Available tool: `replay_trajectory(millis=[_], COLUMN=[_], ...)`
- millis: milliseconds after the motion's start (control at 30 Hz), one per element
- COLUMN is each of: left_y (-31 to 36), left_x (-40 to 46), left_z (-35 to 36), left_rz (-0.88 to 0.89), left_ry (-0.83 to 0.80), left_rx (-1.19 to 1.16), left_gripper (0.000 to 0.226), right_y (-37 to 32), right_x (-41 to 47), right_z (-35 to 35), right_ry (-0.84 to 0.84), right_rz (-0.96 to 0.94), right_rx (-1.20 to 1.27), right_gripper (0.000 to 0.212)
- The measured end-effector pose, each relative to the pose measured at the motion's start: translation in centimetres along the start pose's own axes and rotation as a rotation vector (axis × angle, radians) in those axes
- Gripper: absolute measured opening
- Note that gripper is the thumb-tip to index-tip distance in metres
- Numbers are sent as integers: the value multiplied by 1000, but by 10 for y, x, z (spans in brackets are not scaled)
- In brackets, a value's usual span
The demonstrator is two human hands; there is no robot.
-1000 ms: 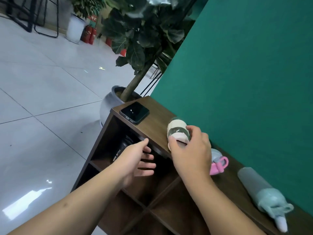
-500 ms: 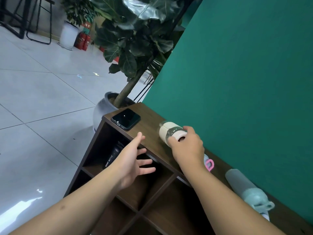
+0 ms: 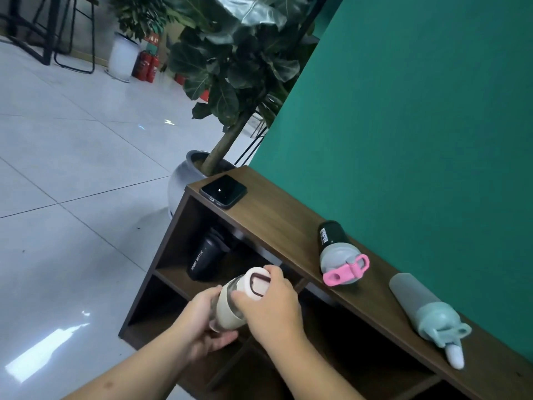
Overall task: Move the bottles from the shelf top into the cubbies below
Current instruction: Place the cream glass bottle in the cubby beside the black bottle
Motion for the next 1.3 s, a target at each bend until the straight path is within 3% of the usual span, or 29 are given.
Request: replay_trajectory(millis=[100,200,433,867,1033,1233,1300], left_y=[-15,-21,-2,-6,-8,-14,-11], left_x=[28,64,129,172,174,162,151], left_z=[-8,-8,13,29,30,23,23], left_rz=[-40,-77,-45,-91,-94,-110,-86], left_ry=[18,-14,-39,-13,-30,-14,-18], left_rx=[-42,-191,-230,-174,-186,-119,-77], left_gripper=[32,40,58,75,72,51,60], right_y=[18,34,50,74,73,69,65], right_x=[12,31,95,150,154,136,121], right_z=[34,59,90,104,107,106,104], right_ry=[-24,39,151,110,70,70,69], right_rz=[51,79,164,319,317,258,194], right_rx=[-11,17,100,200,180,27,-21], right_gripper=[87,88,71,24,31,60,75])
Point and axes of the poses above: each hand's wrist, its own x-axis towards the middle knuckle, its own z-axis out of the palm, y = z × x, the point moved 5 cm from there along x, towards the middle knuckle, and after that the axes turned 5 degrees about y, right-handed, at the moved point
